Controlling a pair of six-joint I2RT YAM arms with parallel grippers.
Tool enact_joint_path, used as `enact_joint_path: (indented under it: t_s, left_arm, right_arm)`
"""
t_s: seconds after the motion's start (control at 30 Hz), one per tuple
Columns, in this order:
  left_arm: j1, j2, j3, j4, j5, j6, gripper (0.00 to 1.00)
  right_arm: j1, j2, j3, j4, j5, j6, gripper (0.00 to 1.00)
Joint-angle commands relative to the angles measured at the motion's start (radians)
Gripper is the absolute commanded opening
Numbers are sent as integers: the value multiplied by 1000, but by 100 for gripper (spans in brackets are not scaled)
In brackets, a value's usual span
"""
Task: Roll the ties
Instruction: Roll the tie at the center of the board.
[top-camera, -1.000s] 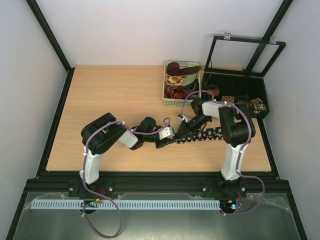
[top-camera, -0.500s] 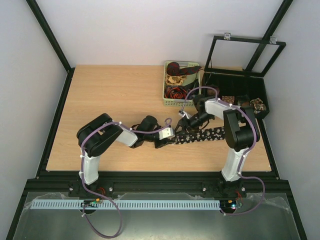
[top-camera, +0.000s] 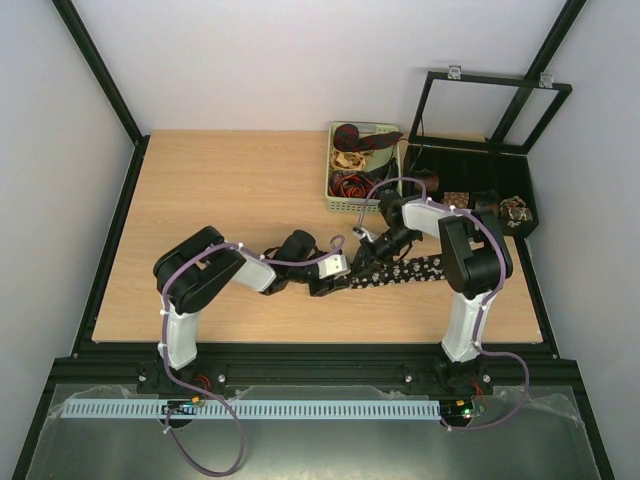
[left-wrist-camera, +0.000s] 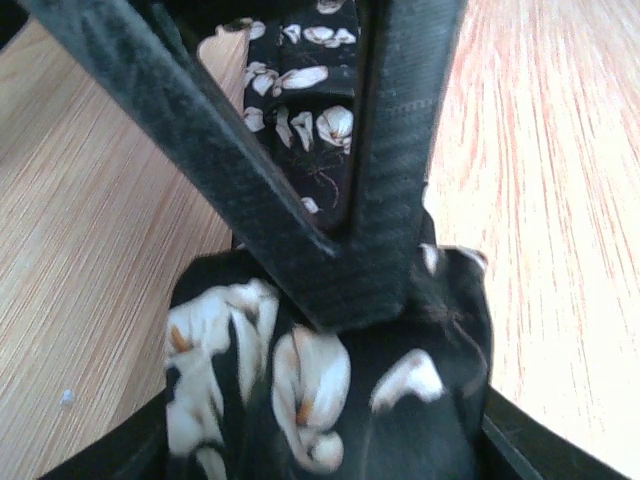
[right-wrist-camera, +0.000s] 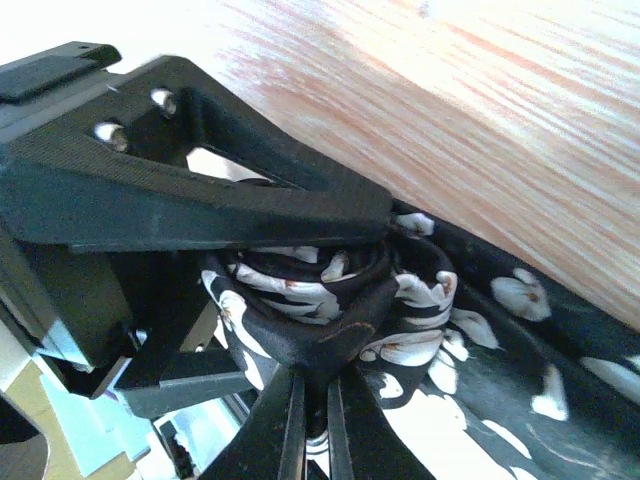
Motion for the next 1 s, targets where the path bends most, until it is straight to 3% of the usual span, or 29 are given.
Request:
enact_joint_path:
  t_s: [0.0,0.17,0.47,0.67,0.97]
  left_arm:
    - [6,24,-19,-155,-13,29,60]
    - [24,-37,-2,-34,103,-32,76]
    - [9,13,-9,168,125,-168,82]
    - [-27,97,19,288,115,-236,81]
    - [-65,198,83,381,88,-307,66]
  right_arm:
    - [-28,26,-20,-16,101,0,1]
    - [-62,53,-49,-18,149,-14,1]
    - [-99,80,-93,22,312,-51,1]
    - [-85,98,-106,68,333,-26,1]
    - [-68,102,-106,82,338,-1,1]
